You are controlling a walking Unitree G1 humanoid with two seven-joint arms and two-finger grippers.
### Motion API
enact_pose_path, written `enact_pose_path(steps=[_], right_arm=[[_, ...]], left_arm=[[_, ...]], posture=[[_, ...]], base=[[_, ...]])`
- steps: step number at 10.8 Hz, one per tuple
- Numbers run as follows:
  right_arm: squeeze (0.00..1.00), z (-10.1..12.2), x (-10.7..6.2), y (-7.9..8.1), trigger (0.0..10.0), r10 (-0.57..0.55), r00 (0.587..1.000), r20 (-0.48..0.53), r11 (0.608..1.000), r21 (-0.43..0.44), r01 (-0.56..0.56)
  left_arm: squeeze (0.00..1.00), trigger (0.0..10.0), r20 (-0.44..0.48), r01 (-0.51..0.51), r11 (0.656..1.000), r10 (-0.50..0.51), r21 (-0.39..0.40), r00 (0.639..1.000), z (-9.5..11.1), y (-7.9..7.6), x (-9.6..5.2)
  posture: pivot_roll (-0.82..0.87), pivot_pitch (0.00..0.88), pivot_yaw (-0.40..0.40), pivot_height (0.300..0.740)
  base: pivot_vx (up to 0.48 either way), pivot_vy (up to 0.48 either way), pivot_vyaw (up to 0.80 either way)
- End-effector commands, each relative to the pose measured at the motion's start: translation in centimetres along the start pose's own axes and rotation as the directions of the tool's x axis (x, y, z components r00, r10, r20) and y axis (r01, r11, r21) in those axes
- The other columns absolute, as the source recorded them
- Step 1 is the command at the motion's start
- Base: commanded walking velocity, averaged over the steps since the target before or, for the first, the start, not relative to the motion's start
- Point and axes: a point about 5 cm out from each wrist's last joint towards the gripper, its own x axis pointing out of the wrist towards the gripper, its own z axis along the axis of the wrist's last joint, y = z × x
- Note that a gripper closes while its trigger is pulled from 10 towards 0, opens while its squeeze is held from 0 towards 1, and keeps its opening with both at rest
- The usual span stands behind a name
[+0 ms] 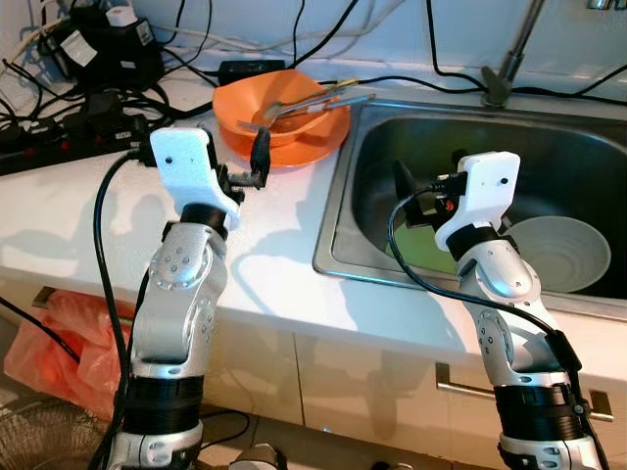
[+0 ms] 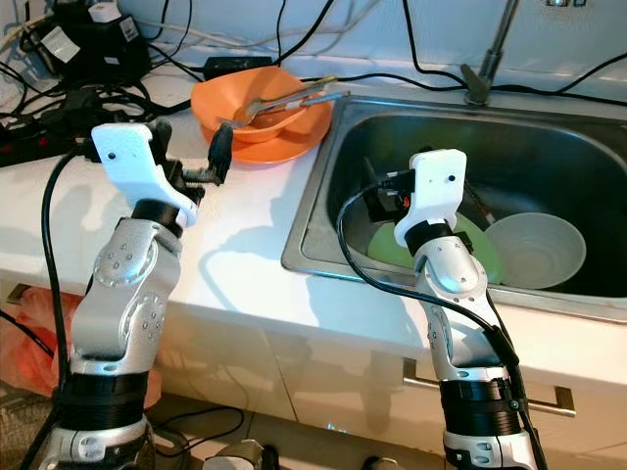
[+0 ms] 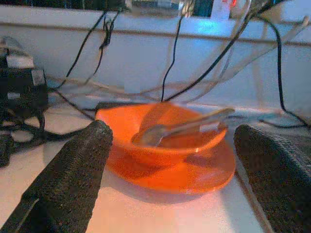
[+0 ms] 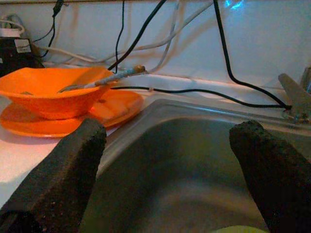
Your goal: Kitchen organization
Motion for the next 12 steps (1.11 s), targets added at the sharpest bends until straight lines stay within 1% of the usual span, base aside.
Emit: enact_pose_path(steps=[1,2,3,4,5,6,7,9,11,12], right_arm=[[0.00,0.0,0.1,0.2,10.0,0.010,1.000,-0.009,1.000,0.006,-0.010],[0.00,-0.1,0.1,0.3,10.0,0.017,1.000,-0.016,1.000,0.013,-0.017],[0.00,0.0,0.0,0.8,10.0,0.039,0.998,-0.041,0.999,0.036,-0.038],[0.00,-0.1,-0.3,1.1,10.0,0.055,0.997,-0.053,0.998,0.036,-0.053],[0.00,-0.7,-1.0,1.3,10.0,0.076,0.994,-0.079,0.996,0.042,-0.073],[0.00,-0.7,-1.4,1.3,10.0,0.070,0.993,-0.092,0.997,0.041,-0.066],[0.00,-0.5,-1.6,1.3,10.0,0.073,0.993,-0.095,0.997,0.029,-0.070],[0.00,-0.2,-1.3,1.2,10.0,0.089,0.991,-0.097,0.996,0.012,-0.088],[0.00,0.2,-0.7,1.6,10.0,0.107,0.990,-0.087,0.994,0.002,-0.107],[0.00,0.4,-0.9,1.8,10.0,0.112,0.990,-0.086,0.994,0.004,-0.112]], left_arm=[[0.00,10.0,-0.030,-0.002,1.000,0.003,0.023,1.000,-0.6,0.3,-0.2],[0.00,10.0,-0.043,-0.009,0.999,0.011,0.030,0.999,-0.9,0.5,-0.3],[0.00,10.0,-0.107,-0.005,0.998,0.012,0.066,0.994,-1.9,0.8,-0.2],[0.00,10.0,-0.127,0.005,0.997,0.005,0.079,0.992,-2.3,0.6,0.1],[0.00,10.0,-0.136,0.012,0.997,-0.002,0.077,0.991,-2.7,0.3,0.5],[0.00,10.0,-0.149,0.005,0.997,0.007,0.081,0.989,-3.3,0.4,0.8],[0.00,10.0,-0.159,-0.002,0.997,0.014,0.076,0.987,-3.7,0.4,1.1],[0.00,10.0,-0.148,-0.010,0.997,0.022,0.079,0.989,-3.6,0.3,1.7],[0.00,10.0,-0.147,-0.041,0.995,0.054,0.090,0.988,-4.1,1.0,2.6],[0.00,10.0,-0.132,-0.045,0.993,0.059,0.106,0.990,-3.9,1.2,3.2]], posture=[[0.18,0.093,0.023,0.740],[0.18,0.089,0.023,0.740],[0.16,0.113,0.035,0.740],[0.16,0.135,0.038,0.740],[0.15,0.147,0.036,0.740],[0.11,0.156,0.034,0.740],[0.10,0.152,0.024,0.740],[0.10,0.139,0.010,0.740],[0.09,0.129,0.008,0.740],[0.08,0.129,0.009,0.740]], base=[[0.000,0.000,0.00],[0.000,0.000,0.00],[0.000,0.000,0.00],[0.000,0.000,0.00],[0.000,0.000,-0.79],[0.000,0.000,-0.42],[0.000,0.000,0.00],[0.000,0.000,0.00],[0.000,0.000,0.00],[0.000,0.000,0.00]])
